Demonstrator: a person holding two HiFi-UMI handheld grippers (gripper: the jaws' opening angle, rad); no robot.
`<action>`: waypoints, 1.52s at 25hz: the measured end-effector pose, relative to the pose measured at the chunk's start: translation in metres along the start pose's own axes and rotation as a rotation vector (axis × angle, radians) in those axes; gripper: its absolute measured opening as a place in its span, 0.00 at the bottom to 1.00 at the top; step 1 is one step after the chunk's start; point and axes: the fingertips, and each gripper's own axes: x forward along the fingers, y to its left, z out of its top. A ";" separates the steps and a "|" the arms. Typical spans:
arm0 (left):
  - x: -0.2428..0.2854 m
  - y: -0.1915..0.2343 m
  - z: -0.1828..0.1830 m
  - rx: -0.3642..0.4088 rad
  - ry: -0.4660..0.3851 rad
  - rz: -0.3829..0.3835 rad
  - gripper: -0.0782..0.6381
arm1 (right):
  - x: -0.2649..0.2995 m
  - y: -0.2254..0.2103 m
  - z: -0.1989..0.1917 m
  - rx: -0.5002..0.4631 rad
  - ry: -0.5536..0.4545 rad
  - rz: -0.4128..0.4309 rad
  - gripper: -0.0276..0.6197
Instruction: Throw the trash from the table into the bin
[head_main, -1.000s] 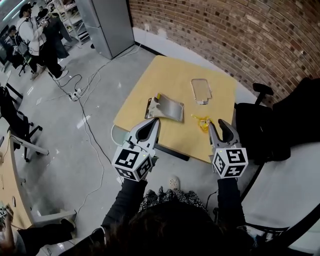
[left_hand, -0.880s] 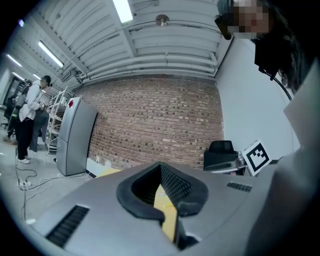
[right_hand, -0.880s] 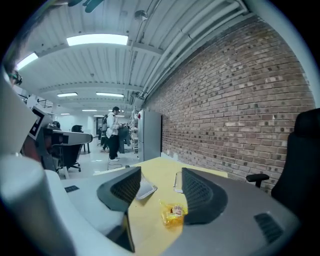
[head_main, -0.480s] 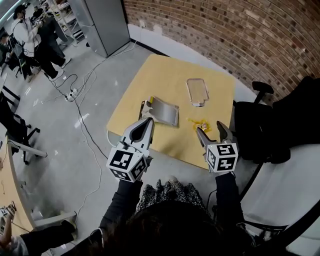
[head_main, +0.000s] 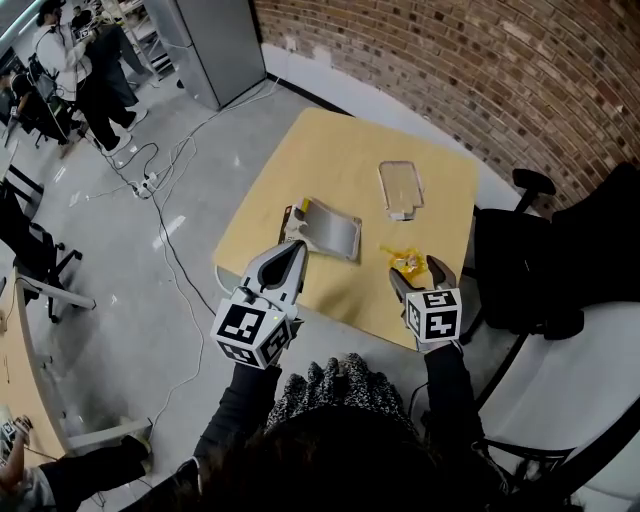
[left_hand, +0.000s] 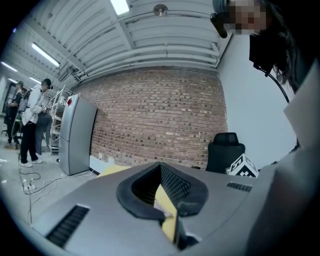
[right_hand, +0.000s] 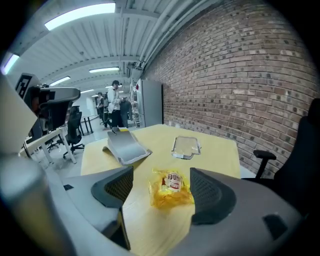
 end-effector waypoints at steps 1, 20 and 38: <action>0.000 0.002 -0.001 -0.001 0.004 0.003 0.12 | 0.004 0.001 -0.003 -0.010 0.012 0.007 0.57; 0.011 0.025 -0.007 0.009 0.041 0.079 0.12 | 0.046 -0.014 -0.037 -0.081 0.147 0.055 0.49; -0.005 0.042 0.001 0.003 0.021 0.156 0.12 | 0.027 -0.023 0.024 -0.098 -0.001 0.075 0.07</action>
